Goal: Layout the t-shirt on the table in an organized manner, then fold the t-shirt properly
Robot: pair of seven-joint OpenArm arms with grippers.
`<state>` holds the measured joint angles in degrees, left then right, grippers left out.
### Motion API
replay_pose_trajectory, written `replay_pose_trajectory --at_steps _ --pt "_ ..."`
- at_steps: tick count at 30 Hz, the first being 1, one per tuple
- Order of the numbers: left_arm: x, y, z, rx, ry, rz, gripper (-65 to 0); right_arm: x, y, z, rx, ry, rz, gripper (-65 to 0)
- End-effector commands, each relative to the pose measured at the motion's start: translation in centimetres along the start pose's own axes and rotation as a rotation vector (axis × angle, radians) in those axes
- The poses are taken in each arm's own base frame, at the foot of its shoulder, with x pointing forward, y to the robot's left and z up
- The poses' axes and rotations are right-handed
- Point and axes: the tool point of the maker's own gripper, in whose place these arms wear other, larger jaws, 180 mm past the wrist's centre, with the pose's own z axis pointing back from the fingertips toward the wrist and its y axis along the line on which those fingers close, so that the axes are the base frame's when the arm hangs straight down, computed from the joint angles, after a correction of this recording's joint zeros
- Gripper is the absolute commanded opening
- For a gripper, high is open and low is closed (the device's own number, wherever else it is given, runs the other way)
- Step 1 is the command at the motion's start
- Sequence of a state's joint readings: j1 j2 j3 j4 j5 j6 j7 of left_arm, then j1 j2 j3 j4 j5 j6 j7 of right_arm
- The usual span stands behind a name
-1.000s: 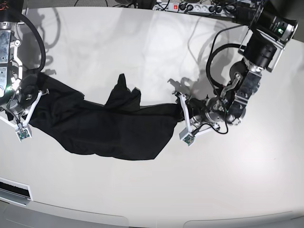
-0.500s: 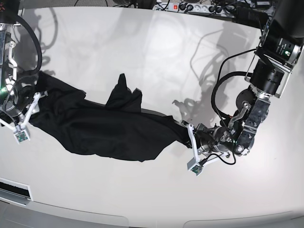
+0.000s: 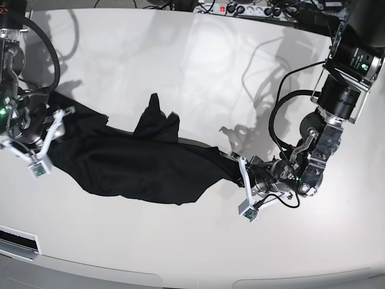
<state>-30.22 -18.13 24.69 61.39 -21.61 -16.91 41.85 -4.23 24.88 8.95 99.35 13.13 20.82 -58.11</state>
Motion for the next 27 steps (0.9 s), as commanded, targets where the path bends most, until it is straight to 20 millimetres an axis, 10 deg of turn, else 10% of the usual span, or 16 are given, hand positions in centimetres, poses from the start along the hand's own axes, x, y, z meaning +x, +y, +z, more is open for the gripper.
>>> replay_pose_trajectory --at_steps 1,14,27 --pt "2.5 0.9 0.7 0.016 -0.062 -0.01 -65.0 1.2 -1.8 0.6 -0.063 -0.037 0.002 -31.8" --pt "2.3 0.8 0.7 0.014 -0.058 -0.009 -65.0 0.1 -9.2 3.0 -0.37 0.041 -0.015 -31.8" --pt "0.9 0.1 0.3 0.003 -0.039 -0.004 -65.0 0.7 -5.9 3.2 -0.201 0.031 -0.019 -31.8"
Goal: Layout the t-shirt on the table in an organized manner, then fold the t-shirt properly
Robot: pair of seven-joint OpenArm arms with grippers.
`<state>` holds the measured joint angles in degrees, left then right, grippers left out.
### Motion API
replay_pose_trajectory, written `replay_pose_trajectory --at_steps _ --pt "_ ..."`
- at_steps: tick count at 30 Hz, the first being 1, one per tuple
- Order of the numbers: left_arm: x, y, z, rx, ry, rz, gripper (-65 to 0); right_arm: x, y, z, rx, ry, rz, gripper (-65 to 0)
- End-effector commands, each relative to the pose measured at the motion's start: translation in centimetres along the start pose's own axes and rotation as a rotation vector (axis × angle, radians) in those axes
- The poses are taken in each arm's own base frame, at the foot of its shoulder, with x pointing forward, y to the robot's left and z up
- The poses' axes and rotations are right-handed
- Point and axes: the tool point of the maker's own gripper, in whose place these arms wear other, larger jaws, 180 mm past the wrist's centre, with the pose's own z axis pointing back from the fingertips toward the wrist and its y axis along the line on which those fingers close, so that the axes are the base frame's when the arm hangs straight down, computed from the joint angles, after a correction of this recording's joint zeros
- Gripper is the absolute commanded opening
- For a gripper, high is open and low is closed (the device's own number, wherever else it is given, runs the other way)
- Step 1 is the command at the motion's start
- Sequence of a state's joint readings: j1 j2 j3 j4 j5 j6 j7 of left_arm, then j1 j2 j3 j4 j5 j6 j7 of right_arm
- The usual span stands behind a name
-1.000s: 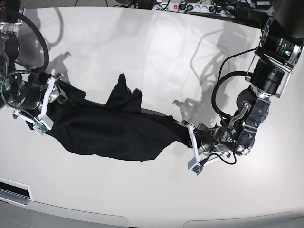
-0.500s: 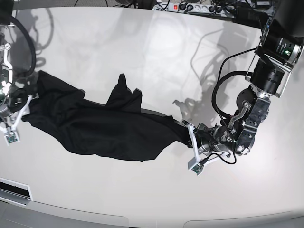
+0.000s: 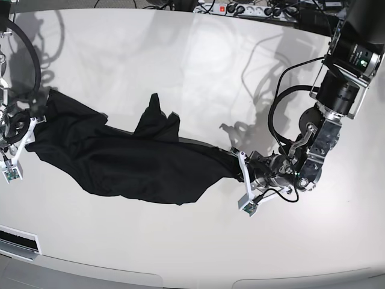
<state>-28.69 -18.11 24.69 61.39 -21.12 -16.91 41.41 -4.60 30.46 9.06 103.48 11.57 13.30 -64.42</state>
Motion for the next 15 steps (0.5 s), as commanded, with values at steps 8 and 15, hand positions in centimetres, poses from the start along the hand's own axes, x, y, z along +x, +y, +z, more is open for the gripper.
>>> replay_pose_trajectory --at_steps 8,15 --pt "2.2 0.7 0.7 0.011 -0.057 -0.01 -65.0 1.0 8.0 4.4 0.383 -0.166 0.196 -31.9" --pt "2.2 0.7 0.7 0.011 -0.058 -0.01 -65.0 -3.1 12.8 4.9 0.555 -0.175 0.268 -31.8"
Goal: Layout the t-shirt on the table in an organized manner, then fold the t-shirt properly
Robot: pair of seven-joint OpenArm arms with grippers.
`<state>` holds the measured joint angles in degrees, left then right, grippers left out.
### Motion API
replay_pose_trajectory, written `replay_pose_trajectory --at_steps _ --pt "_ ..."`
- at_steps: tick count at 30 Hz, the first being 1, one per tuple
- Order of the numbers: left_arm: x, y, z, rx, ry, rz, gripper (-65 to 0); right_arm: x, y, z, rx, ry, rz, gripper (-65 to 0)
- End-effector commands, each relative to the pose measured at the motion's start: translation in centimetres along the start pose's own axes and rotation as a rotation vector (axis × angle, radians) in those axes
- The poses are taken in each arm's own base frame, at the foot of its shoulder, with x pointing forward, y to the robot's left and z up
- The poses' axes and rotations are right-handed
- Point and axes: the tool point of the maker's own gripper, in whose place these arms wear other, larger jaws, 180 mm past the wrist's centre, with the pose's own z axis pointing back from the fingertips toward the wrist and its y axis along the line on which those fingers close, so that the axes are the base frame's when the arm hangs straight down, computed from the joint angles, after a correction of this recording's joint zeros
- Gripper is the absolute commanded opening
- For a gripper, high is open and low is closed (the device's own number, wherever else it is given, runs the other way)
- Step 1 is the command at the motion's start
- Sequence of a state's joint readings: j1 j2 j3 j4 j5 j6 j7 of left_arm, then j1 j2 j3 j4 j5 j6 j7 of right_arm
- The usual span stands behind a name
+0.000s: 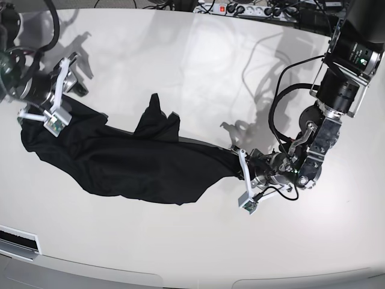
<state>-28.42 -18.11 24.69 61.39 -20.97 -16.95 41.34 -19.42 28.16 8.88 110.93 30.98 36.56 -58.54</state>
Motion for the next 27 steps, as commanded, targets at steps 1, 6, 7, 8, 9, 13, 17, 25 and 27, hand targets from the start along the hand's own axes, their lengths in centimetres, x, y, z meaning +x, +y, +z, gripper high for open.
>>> replay_pose_trajectory --at_steps 1,6,7,8,9,13,17,25,27 --pt "2.5 0.8 0.7 0.012 -0.062 -0.009 -65.0 0.5 -0.8 0.2 -0.031 -0.032 0.007 -31.8" --pt "2.5 0.9 0.7 0.013 -0.062 -0.01 -65.0 -1.6 -2.0 -1.8 -0.098 -0.001 -0.016 -31.2" --pt "2.5 0.9 0.7 0.013 -0.062 -0.01 -65.0 -2.0 -2.4 -2.0 -0.121 0.003 -0.021 -29.6" --pt "2.5 0.9 0.7 0.013 -0.062 -0.009 -65.0 -2.3 -2.9 -2.3 -0.146 0.004 -0.031 -27.5" --pt "2.5 0.9 0.8 0.014 -0.062 -0.01 -65.0 -2.7 -3.4 -2.4 -0.165 0.007 -0.037 -25.3" --pt "2.5 0.9 0.7 0.013 -0.062 -0.009 -65.0 -3.7 -4.0 -3.1 -0.184 0.015 -0.051 -22.1" --pt "2.6 0.9 0.7 0.013 -0.064 -0.009 -65.0 -4.4 -4.4 -3.9 -0.187 0.006 -0.064 -22.1" --pt "2.6 0.9 0.8 0.013 -0.069 -0.009 -65.0 -5.5 -6.1 -6.4 -0.176 0.048 -0.129 -22.2" --pt "2.6 0.9 0.8 0.013 -0.069 -0.009 -65.0 -5.6 -6.1 -7.3 -0.158 0.063 -0.135 -22.2"
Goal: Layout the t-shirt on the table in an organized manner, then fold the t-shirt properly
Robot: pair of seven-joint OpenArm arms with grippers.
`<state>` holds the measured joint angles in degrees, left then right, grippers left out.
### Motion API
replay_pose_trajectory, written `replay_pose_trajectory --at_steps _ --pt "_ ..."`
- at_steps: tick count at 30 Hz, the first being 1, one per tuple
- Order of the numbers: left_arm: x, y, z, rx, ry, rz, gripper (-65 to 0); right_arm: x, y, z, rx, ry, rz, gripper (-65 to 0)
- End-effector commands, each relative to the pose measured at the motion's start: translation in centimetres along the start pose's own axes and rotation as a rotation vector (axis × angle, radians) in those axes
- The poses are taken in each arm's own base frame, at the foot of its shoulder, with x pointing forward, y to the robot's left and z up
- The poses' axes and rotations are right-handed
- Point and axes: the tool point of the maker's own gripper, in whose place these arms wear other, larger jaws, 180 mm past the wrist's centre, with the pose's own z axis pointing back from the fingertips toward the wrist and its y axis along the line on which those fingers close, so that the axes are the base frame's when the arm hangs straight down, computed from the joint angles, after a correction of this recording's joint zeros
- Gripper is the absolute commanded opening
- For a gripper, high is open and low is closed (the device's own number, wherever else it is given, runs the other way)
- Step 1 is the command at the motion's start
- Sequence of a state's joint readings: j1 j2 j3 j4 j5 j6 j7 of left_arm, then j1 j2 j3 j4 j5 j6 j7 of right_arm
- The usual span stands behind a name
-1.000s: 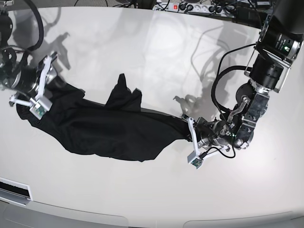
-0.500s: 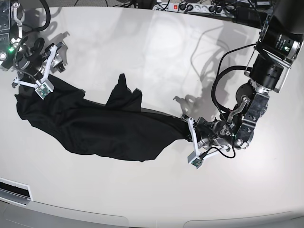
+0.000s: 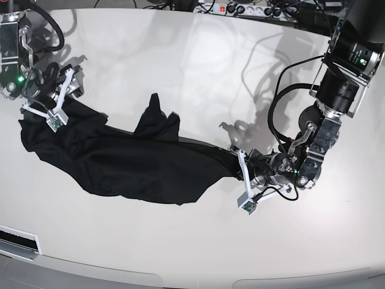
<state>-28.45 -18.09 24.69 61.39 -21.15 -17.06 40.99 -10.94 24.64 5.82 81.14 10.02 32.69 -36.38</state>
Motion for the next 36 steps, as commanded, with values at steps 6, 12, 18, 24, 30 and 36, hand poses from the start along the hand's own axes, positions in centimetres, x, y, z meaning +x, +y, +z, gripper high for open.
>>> replay_pose_trajectory --at_steps 6,12,18,24,30,36 --pt "2.5 0.9 0.7 0.016 -0.061 -0.01 -65.0 -0.7 -0.2 -2.7 0.012 0.083 0.024 -23.2" --pt "2.5 0.9 0.7 0.016 -0.062 -0.01 -65.0 -1.8 -1.1 -4.3 -0.042 0.167 0.026 -23.4" --pt "2.6 0.8 0.8 0.007 -0.062 -0.022 -65.0 -2.1 -0.7 -3.4 0.014 0.279 0.016 -65.0" --pt "4.2 1.6 1.7 -0.009 -0.068 -0.075 -65.0 2.5 -2.8 -0.7 -0.026 0.173 0.04 -65.0" --pt "8.4 3.7 4.2 -0.025 -0.1 -0.101 -65.0 8.3 -7.6 5.3 -0.211 0.012 0.102 -65.0" --pt "12.9 5.1 7.3 -0.055 -0.162 -0.132 -65.0 12.8 -12.1 11.8 -0.379 -0.181 0.055 -65.0"
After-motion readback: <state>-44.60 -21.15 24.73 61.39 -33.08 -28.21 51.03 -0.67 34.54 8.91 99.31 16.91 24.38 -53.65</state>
